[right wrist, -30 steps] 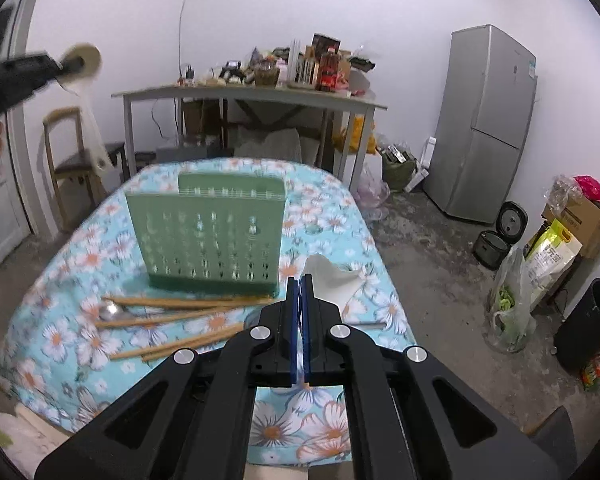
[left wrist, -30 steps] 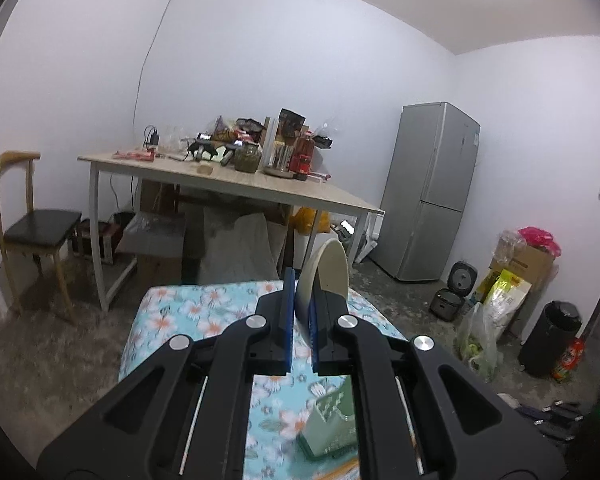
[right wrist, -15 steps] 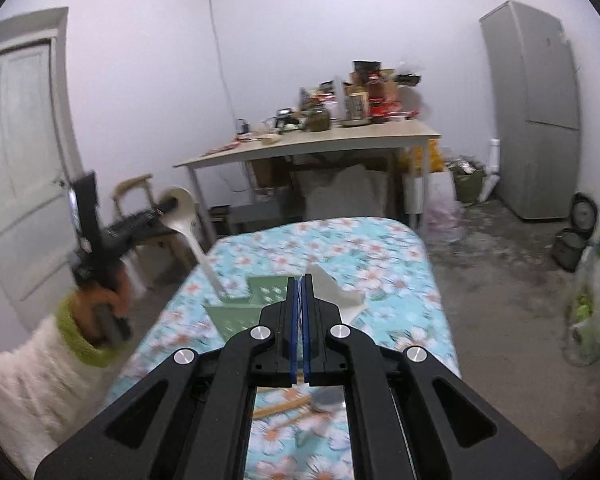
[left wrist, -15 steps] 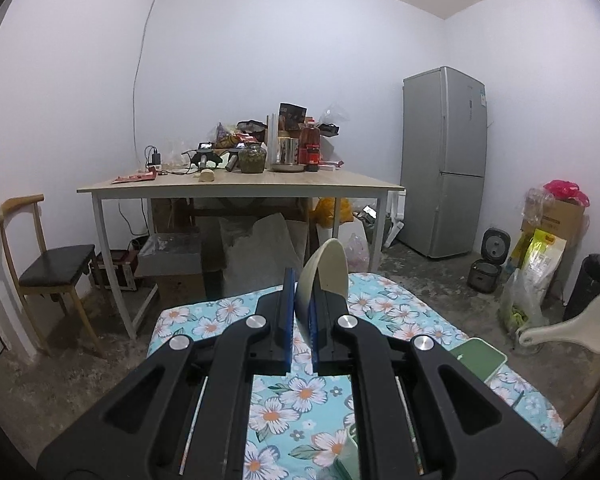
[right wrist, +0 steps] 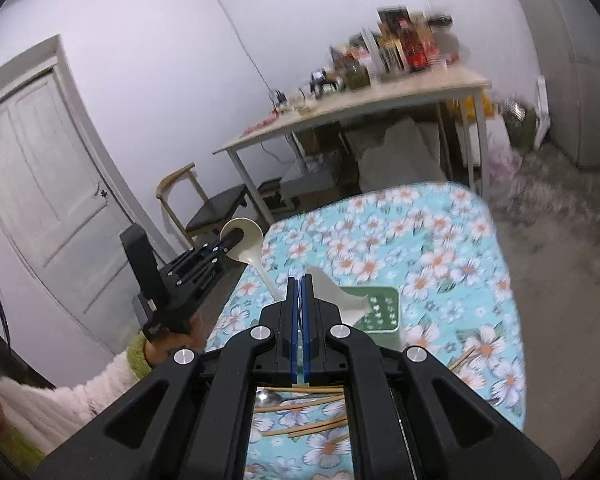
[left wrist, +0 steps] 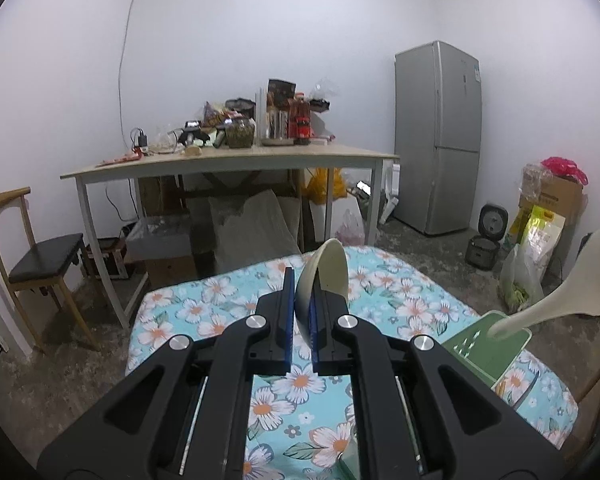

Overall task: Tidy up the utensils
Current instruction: 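Lift the ladle with the left tool while the right tool carries the paddle toward the holder, then open the left tool over the green holder while the right tool releases the paddle into it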

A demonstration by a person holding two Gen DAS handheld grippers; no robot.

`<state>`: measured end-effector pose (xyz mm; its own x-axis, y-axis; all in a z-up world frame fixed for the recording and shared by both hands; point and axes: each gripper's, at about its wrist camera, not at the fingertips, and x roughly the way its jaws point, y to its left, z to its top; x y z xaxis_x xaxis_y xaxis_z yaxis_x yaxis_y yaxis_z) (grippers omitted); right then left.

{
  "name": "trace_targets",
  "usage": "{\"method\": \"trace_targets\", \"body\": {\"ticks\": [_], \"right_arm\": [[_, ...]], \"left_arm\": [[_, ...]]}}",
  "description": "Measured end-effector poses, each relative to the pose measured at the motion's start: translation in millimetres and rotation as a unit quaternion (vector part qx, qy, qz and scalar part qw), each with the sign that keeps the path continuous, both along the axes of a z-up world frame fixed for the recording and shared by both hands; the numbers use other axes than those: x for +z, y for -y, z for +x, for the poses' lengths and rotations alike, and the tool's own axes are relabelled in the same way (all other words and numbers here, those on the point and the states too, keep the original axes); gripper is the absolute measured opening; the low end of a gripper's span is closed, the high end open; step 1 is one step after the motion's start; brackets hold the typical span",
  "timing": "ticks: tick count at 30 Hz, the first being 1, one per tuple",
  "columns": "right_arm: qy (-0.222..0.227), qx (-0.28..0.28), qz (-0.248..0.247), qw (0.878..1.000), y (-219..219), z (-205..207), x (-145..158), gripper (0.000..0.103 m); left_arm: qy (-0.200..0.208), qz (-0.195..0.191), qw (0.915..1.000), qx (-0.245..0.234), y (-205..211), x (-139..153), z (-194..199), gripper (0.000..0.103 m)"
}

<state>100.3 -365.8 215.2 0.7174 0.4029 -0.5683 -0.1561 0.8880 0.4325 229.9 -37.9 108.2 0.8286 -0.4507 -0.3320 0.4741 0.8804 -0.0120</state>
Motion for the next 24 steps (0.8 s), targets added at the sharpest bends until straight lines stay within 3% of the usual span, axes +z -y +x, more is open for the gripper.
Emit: {"method": "trace_targets", "body": {"ticks": [8,13,16,19,24], "right_arm": [[-0.078,-0.018,0.073,0.994,27.2,58.3,-43.9,0.003],[-0.096,-0.037,0.110,0.989,46.4,78.8,-70.1,0.006],[-0.091,-0.048,0.112,0.988,52.1,77.1,-75.6,0.028],[-0.073,-0.055,0.105,0.990,56.9,68.2,-75.0,0.033],[-0.027,-0.067,0.077,0.994,58.9,30.7,-67.8,0.049]], "left_arm": [[-0.041,-0.002,0.9991,-0.008,5.6,-24.8,16.3,0.007],[-0.062,-0.005,0.9980,-0.012,4.7,-35.7,20.8,0.028],[-0.070,-0.008,0.9974,-0.008,3.4,-39.1,22.0,0.040],[-0.074,-0.013,0.9972,-0.004,-1.0,-40.3,20.6,0.052],[-0.073,-0.032,0.9967,0.018,-11.7,-34.9,5.8,0.064]]}}
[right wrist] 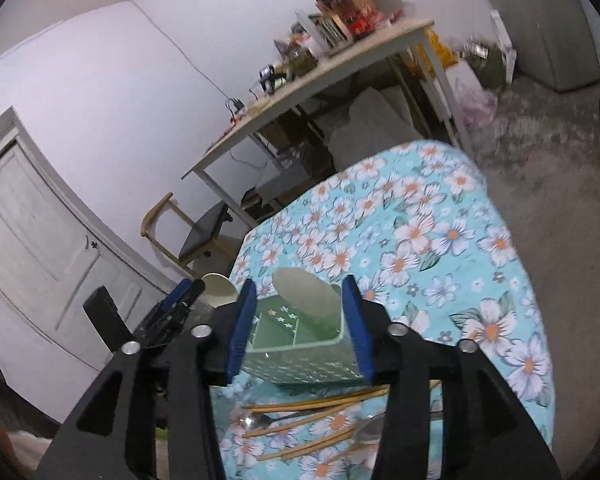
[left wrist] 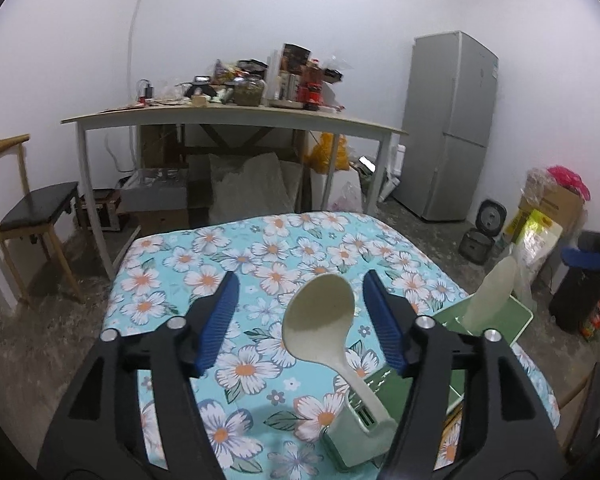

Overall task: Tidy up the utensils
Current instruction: 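Open the left tool over the green holder while the right tool releases the paddle into it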

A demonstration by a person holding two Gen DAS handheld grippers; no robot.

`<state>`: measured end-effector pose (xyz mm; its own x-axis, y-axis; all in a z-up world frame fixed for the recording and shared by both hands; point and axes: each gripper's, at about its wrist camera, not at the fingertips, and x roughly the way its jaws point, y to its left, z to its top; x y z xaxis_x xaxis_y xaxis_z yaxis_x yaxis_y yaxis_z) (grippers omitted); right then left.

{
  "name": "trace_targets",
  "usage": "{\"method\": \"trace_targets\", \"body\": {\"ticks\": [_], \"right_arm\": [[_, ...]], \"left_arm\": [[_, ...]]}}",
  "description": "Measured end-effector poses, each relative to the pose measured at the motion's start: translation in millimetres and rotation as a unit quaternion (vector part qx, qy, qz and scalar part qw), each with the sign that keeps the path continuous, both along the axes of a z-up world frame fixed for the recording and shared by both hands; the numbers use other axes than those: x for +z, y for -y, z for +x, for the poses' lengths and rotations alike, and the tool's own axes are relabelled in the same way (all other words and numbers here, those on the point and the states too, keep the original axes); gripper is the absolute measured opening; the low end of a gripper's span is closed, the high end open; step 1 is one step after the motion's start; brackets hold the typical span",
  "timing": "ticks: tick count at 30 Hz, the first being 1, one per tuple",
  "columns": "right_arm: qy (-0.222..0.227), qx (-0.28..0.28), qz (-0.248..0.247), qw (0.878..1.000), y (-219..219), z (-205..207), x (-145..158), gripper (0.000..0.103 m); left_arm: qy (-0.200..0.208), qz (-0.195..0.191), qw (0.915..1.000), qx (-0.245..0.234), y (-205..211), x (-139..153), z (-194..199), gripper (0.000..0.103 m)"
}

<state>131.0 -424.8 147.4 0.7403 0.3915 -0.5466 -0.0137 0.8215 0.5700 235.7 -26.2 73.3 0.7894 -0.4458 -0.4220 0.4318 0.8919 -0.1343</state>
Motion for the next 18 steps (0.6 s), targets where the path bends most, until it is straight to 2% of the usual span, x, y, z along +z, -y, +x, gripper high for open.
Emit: {"method": "trace_targets", "body": {"ticks": [2,5,9,13,18], "right_arm": [[0.005,0.001,-0.015,1.000,-2.4,-13.9,-0.8,0.059],[-0.003,0.008,-0.043,0.999,-12.1,-33.9,-7.9,0.066],[-0.026,0.024,-0.050,0.998,-30.7,-53.4,-30.7,0.070],[-0.071,0.038,-0.034,0.996,-47.4,-65.5,-69.0,0.071],[-0.152,0.039,-0.027,0.987,-65.5,-80.4,-122.2,0.071]], "left_arm": [[-0.003,-0.010,0.9999,0.005,-6.9,2.4,-7.7,0.066],[-0.021,-0.029,0.9994,0.006,-19.6,3.3,-19.9,0.069],[-0.031,-0.031,0.9989,0.019,-30.2,-4.8,-39.5,0.071],[-0.091,-0.021,0.9955,0.013,-34.2,-29.2,-49.4,0.071],[-0.178,-0.015,0.9837,0.020,-47.8,-76.0,-63.2,0.073]]}}
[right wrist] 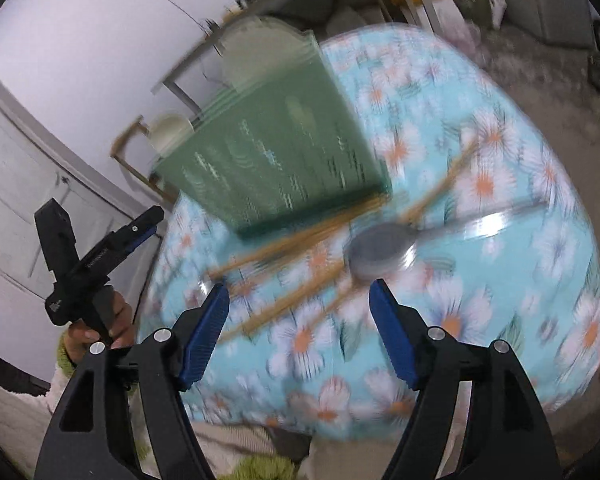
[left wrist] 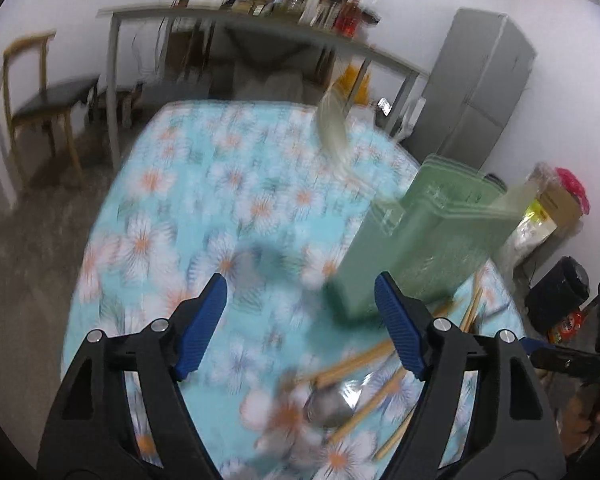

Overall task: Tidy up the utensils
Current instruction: 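Open the left tool over the green holder while the right tool releases the paddle into it, then reach the left tool to the small metal spoon and grasp it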

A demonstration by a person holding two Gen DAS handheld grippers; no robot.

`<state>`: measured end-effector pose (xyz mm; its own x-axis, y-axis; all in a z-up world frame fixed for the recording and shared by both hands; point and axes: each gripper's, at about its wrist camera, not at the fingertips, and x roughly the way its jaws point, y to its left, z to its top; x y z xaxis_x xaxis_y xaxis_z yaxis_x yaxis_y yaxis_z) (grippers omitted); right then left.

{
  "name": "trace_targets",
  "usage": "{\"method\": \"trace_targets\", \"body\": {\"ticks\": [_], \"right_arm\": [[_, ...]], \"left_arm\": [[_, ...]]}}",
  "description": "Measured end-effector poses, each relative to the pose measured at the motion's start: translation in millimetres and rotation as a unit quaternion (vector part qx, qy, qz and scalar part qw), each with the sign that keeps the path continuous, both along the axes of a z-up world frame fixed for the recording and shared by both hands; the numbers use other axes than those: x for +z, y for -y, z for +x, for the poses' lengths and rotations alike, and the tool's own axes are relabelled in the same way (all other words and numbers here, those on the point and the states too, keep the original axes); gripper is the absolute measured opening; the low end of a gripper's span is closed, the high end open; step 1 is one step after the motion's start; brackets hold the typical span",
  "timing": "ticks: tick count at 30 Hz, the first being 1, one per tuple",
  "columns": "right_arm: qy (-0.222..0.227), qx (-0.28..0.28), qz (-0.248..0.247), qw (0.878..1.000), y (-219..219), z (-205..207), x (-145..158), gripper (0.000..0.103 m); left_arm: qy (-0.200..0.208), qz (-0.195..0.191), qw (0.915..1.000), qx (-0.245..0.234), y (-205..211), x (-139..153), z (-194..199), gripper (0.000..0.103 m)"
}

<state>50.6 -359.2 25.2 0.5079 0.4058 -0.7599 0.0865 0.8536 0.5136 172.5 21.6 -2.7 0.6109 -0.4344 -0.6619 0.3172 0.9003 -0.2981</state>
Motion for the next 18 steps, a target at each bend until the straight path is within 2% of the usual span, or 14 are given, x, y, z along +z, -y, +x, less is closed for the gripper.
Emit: {"method": "trace_targets", "body": {"ticks": [3,7,9,13,16,18], "right_arm": [[-0.033,-0.005,-0.006,0.999,-6.8,-6.3,-21.2,0.071],[-0.048,-0.007,-0.021,0.999,-14.3,-8.1,-34.7,0.071],[-0.054,-0.004,-0.032,0.998,-17.6,-6.0,-39.9,0.074],[-0.051,0.008,-0.043,0.998,-25.1,-1.4,-44.8,0.085],[-0.050,0.021,-0.051,0.997,-33.0,2.3,-46.2,0.097],[-0.051,0.023,-0.067,0.996,-38.6,2.7,-46.9,0.097]], "left_arm": [[-0.045,0.000,0.9990,0.007,-8.6,-28.4,-8.0,0.077],[-0.091,-0.017,0.9955,0.019,-19.5,-56.5,-12.6,0.084],[-0.087,-0.022,0.9958,0.017,-20.8,-60.5,-16.6,0.084],[-0.086,-0.021,0.9961,-0.003,-18.3,-64.2,-18.4,0.095],[-0.086,-0.017,0.9961,-0.002,-15.0,-64.4,-17.6,0.095],[-0.083,-0.012,0.9965,0.001,-12.8,-65.1,-18.4,0.095]]}}
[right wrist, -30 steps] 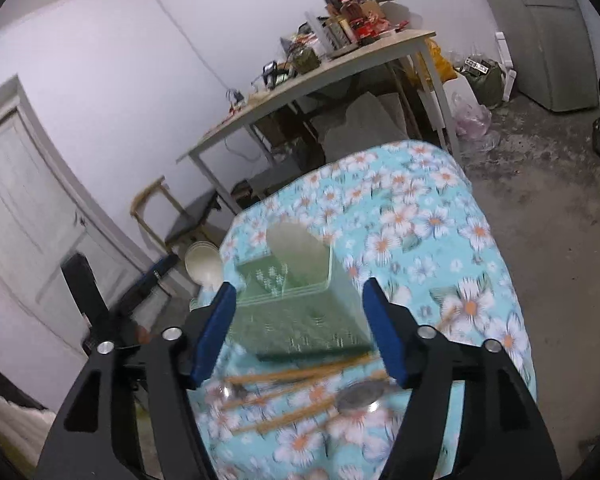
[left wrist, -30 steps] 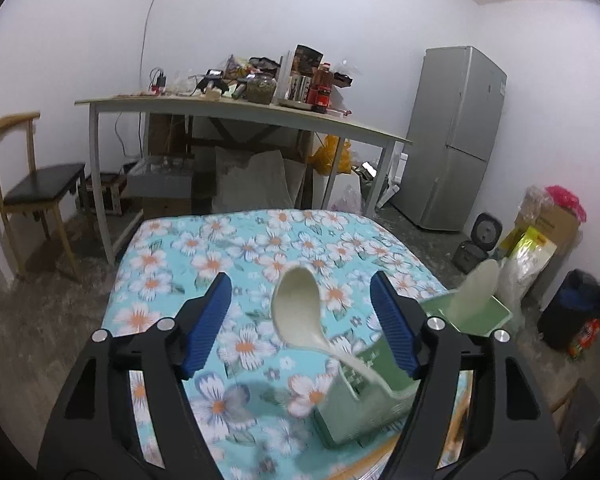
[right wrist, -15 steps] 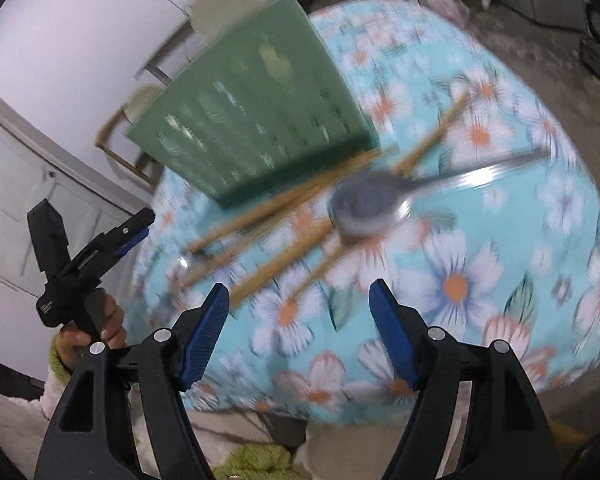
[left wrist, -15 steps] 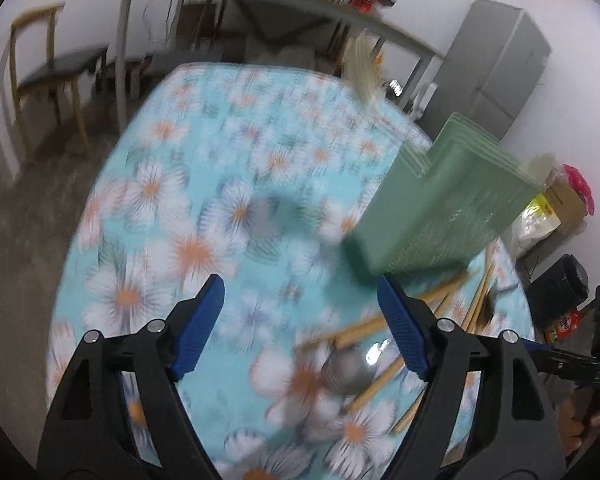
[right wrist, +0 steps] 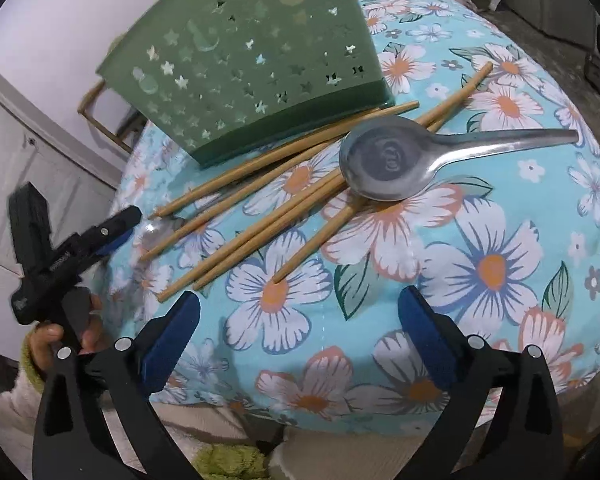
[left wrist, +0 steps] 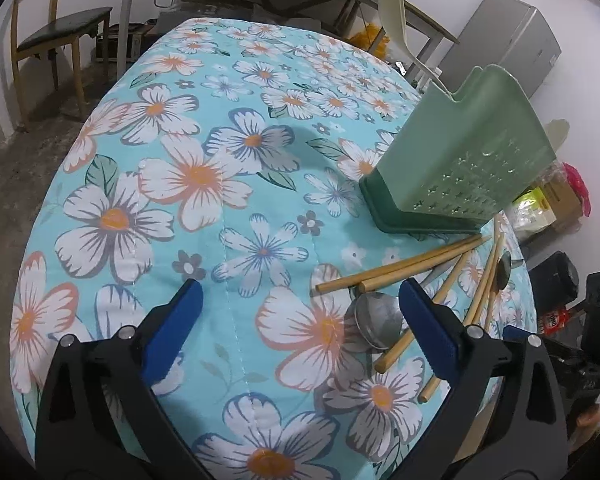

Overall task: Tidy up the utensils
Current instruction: 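Reach the left tool to the small metal spoon and grasp it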

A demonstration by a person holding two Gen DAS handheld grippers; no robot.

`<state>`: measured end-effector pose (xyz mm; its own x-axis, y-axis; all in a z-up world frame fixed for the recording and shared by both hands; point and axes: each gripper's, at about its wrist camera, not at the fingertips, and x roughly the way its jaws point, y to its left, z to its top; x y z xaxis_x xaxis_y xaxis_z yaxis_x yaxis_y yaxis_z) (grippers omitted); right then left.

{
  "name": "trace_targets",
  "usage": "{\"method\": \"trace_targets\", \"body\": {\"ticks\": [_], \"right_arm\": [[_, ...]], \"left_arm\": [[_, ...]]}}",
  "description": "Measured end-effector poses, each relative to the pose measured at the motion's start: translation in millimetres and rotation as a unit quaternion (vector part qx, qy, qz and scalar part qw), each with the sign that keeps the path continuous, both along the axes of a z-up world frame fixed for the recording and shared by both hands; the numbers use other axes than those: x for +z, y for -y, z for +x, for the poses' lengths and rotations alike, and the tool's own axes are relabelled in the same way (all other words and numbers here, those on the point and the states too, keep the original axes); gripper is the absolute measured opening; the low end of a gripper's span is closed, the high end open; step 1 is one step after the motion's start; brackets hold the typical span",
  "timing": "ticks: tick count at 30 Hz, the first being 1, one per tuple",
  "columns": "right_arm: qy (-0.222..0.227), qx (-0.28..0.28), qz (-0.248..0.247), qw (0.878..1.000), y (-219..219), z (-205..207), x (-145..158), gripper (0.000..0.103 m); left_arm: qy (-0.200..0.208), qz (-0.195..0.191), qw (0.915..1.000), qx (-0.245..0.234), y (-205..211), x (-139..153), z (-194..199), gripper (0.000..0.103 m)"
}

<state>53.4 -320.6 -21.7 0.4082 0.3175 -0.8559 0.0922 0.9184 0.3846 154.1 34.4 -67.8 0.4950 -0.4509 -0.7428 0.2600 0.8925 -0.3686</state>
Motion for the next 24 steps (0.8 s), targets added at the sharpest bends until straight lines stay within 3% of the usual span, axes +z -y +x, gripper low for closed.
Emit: {"method": "trace_targets", "body": {"ticks": [4,8,14,18,24], "right_arm": [[-0.006,-0.006,0.006,1.000,-1.6,1.6,-0.8,0.097],[-0.023,-0.012,0.022,0.999,5.0,2.4,-0.3,0.097],[-0.036,-0.031,0.017,0.999,-0.5,6.9,-2.0,0.097],[-0.022,-0.060,0.029,0.998,1.8,3.2,-3.2,0.097],[-0.010,-0.077,-0.002,0.997,-7.1,0.7,-2.4,0.097]], "left_arm": [[0.000,0.020,0.9998,0.000,4.9,0.8,-1.5,0.095],[-0.027,0.023,0.9993,0.010,6.2,2.4,3.4,0.095],[-0.019,-0.029,0.9989,0.032,-6.6,0.8,2.9,0.095],[-0.003,-0.031,0.9993,0.019,-6.8,-1.0,-1.4,0.095],[0.005,-0.045,0.9987,0.021,-9.9,-1.2,-3.4,0.095]]}}
